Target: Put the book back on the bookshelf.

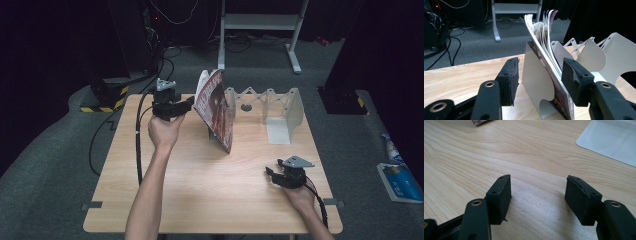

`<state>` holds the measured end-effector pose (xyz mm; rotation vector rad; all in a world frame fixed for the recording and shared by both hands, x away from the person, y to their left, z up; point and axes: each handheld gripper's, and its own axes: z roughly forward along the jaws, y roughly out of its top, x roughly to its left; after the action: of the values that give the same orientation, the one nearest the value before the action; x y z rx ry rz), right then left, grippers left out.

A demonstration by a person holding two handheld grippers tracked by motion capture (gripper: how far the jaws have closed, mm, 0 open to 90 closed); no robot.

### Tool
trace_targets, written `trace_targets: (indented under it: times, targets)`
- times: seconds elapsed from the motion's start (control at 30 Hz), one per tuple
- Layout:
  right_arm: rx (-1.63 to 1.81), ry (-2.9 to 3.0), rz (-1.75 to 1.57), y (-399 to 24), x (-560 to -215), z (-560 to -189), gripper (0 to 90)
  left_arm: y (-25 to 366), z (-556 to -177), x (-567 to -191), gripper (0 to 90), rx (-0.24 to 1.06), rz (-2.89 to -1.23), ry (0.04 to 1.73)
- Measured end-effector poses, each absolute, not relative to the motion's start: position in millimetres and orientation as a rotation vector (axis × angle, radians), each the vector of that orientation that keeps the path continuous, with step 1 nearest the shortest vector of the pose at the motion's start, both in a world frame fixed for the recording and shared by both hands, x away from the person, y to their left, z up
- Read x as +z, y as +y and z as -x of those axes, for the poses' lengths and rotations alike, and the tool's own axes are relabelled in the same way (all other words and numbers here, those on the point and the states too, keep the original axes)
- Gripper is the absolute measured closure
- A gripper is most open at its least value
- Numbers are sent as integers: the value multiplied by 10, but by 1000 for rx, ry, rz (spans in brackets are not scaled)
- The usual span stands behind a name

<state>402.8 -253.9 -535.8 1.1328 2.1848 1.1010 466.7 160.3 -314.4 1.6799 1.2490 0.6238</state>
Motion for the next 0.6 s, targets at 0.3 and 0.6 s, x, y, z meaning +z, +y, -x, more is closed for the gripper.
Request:
trace_targets:
  times: [0.3, 0.6]
  targets:
    - [1102, 2185, -1133, -2539, -5358, -4028, 378, 1663, -4619, -3137, 475, 628, -1672, 1251]
    - [1102, 2185, -1133, -2539, -5358, -4029, 378, 1740, -4564, -3137, 475, 624, -1656, 1256]
